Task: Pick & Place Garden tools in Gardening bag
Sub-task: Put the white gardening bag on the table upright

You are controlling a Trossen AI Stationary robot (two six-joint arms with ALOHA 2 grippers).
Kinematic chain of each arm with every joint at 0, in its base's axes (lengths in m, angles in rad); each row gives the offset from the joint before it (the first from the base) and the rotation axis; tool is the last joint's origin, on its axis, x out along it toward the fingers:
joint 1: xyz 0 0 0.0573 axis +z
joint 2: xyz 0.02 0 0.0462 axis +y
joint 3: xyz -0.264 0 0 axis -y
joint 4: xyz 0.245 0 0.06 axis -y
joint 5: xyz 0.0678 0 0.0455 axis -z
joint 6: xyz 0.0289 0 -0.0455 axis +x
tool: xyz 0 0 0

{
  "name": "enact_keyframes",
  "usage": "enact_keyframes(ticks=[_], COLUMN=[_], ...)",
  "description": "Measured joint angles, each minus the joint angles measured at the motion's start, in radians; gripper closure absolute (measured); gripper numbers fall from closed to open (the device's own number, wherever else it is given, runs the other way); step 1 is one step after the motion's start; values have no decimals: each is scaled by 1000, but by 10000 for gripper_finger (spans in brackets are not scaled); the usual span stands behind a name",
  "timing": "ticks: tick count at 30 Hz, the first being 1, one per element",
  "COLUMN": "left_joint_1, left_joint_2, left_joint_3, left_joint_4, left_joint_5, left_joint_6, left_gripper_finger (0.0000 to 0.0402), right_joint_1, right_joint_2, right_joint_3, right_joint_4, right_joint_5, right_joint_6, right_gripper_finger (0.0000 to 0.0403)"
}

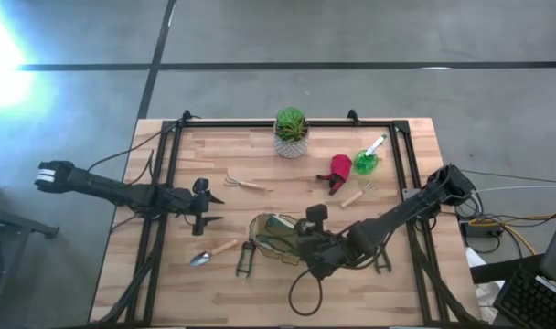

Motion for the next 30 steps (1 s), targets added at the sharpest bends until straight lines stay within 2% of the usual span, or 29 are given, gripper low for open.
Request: enact_keyframes(ticks=[16, 23, 27, 30], left_joint_1=[0, 0, 0, 0], left_joint_2=[0, 0, 0, 0], left_joint_3=[0, 0, 0, 0], left_joint_4=[0, 0, 0, 0], left_joint_5=[0, 0, 0, 0], left_joint_6=[0, 0, 0, 0], left_gripper_finger=[161, 161, 161, 161], right_joint_1=[-78, -157, -212, -232], right_joint_2=[-4, -22, -57, -79], right_joint_3=[19, 19, 19, 19], right_joint_4=[-1, -63, -80, -44], right_joint_5=[61, -88, -246, -322], right_joint_6=[22, 118, 163, 148], right_gripper_finger=[395, 395, 395, 395])
